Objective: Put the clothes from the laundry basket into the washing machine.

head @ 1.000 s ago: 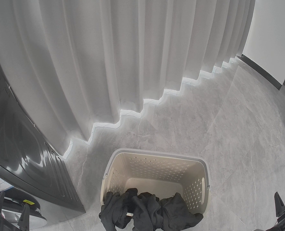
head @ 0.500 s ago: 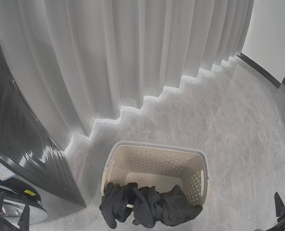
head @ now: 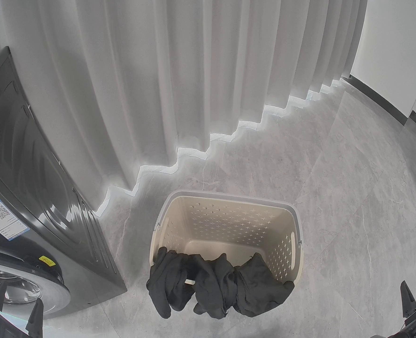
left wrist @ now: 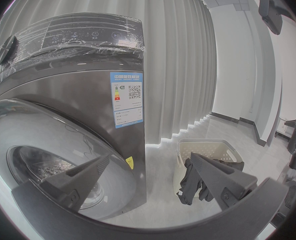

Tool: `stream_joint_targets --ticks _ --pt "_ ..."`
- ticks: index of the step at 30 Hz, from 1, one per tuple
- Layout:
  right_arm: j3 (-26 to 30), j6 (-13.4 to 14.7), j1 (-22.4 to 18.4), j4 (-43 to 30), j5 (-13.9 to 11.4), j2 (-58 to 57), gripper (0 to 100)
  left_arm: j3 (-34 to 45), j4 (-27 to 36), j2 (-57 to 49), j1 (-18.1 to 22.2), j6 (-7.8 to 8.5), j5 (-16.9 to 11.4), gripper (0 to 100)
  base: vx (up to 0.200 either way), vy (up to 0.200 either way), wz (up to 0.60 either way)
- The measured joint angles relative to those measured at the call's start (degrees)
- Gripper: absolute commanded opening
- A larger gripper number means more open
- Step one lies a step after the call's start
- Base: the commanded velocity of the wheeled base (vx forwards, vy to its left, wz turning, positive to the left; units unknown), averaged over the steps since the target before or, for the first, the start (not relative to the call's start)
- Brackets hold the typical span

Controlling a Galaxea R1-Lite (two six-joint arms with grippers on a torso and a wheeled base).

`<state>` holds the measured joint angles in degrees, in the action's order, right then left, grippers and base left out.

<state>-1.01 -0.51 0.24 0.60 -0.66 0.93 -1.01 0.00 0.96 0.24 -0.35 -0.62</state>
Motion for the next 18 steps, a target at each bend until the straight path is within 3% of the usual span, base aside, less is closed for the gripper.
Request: stream_joint_targets --ticks 6,10,18 --pt "0.0 0.1 0.0 0.0 0.0 0.0 100 0.0 0.0 0.0 0.0 0.2 0.0 100 -0.2 0.0 0.0" --pt "0.0 0.1 0.0 0.0 0.3 0.0 100 0.0 0.0 0.0 0.0 0.26 0.0 100 0.0 0.0 0.0" --pt "0.0 0.1 -0.1 0.0 0.5 0.0 100 0.0 0.0 0.0 0.0 0.3 0.1 100 0.0 0.0 0.6"
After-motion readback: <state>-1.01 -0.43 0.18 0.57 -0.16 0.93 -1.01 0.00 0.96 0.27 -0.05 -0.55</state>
